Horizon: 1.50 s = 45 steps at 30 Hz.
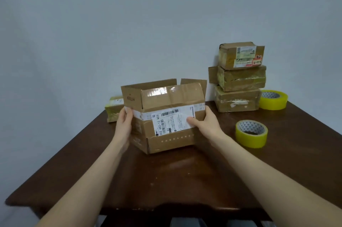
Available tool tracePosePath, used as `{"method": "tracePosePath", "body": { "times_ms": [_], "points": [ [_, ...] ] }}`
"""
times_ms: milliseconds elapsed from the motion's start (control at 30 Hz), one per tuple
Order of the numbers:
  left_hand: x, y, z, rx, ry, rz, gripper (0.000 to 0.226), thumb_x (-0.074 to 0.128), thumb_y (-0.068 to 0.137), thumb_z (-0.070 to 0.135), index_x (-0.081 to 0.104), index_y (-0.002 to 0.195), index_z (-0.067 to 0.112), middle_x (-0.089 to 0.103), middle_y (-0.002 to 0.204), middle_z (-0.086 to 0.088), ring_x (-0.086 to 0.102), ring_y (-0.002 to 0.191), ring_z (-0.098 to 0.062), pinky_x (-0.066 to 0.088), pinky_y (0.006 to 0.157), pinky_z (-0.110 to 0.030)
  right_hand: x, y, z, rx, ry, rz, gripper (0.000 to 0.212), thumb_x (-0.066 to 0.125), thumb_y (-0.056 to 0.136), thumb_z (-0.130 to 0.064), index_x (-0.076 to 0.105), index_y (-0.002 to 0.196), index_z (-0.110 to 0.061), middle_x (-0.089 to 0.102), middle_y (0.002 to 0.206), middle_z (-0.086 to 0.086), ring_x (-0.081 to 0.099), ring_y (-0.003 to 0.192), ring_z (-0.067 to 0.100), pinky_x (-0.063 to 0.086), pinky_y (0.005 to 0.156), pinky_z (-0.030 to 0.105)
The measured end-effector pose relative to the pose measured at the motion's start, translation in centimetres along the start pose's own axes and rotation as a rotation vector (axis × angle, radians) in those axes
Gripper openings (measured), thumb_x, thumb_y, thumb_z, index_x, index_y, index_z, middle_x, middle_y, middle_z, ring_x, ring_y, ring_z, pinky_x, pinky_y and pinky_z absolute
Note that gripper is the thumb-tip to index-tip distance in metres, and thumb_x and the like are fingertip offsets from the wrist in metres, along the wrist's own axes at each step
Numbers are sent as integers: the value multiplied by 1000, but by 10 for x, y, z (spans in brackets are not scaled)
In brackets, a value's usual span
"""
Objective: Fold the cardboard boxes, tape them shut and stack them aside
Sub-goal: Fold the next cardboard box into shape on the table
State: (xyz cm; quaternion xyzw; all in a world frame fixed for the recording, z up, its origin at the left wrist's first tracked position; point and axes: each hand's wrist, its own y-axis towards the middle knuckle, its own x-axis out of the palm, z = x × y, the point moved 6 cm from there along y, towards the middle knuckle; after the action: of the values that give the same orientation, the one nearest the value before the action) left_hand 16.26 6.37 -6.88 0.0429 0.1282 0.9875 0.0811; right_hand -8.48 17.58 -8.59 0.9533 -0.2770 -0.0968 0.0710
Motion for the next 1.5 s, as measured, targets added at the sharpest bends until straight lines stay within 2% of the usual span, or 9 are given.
{"method": "tracePosePath", "body": {
  "times_ms": [200,333,467,600,767,900,1067,1367,1500],
  "points": [
    [-4,-11,-12,16,79,-159,100,54,68,75,8,150,42,39,147,11,45,128,-11,41,97,-30,17,-11,16,-31,-125,10,58,75,79,-29,47,130,-22,63,117,-6,58,110,16,47,94,34],
    [-10,-18,-10,135,126,-145,85,65,81,52,12,147,46,26,156,8,30,140,-12,31,112,-38,19,-17,16,-44,-310,59,69,73,78,-41,39,138,-29,63,119,-7,59,111,20,50,90,39],
    [-4,-21,-8,135,176,-144,91,78,61,56,21,132,66,31,152,10,38,136,-13,39,108,-44,15,-21,11,-86,-430,44,68,71,77,-49,41,135,-30,62,121,-8,59,110,19,51,87,42],
    [-4,-15,9,173,174,-106,98,81,67,35,21,142,51,29,151,12,40,134,-15,46,101,-35,-2,-14,-20,-219,-353,74,98,80,67,-47,27,147,-27,45,141,-2,48,127,19,44,102,47],
    [9,-6,49,344,640,-81,102,82,67,40,16,143,52,13,157,3,34,135,-15,36,110,-42,-7,0,-88,-375,-692,51,117,81,63,-56,5,150,-41,17,154,1,48,124,29,45,96,45],
    [21,-4,68,317,1020,-116,83,81,60,53,45,133,37,17,154,-1,43,131,-24,43,102,-42,9,3,-107,-313,-1144,-125,92,76,61,-65,40,140,-32,21,149,5,46,123,31,45,92,40],
    [28,-17,85,417,1240,-69,69,85,59,44,50,112,17,32,130,-4,58,95,-29,52,73,-38,13,-2,-105,-322,-1088,-91,66,79,69,-49,50,120,-20,27,143,5,56,102,35,38,76,33],
    [13,-15,87,420,859,-92,36,85,65,22,51,75,23,38,112,1,47,95,-16,42,82,-24,-5,3,-100,-360,-959,-90,41,75,73,-48,45,88,-25,27,152,1,51,119,30,40,87,37],
    [9,-13,85,418,746,-178,31,81,72,17,51,67,26,41,118,3,50,108,-18,45,92,-30,-12,4,-97,-358,-868,-92,36,77,73,-45,48,83,-27,25,154,1,49,122,32,41,91,40]
  ]
}}
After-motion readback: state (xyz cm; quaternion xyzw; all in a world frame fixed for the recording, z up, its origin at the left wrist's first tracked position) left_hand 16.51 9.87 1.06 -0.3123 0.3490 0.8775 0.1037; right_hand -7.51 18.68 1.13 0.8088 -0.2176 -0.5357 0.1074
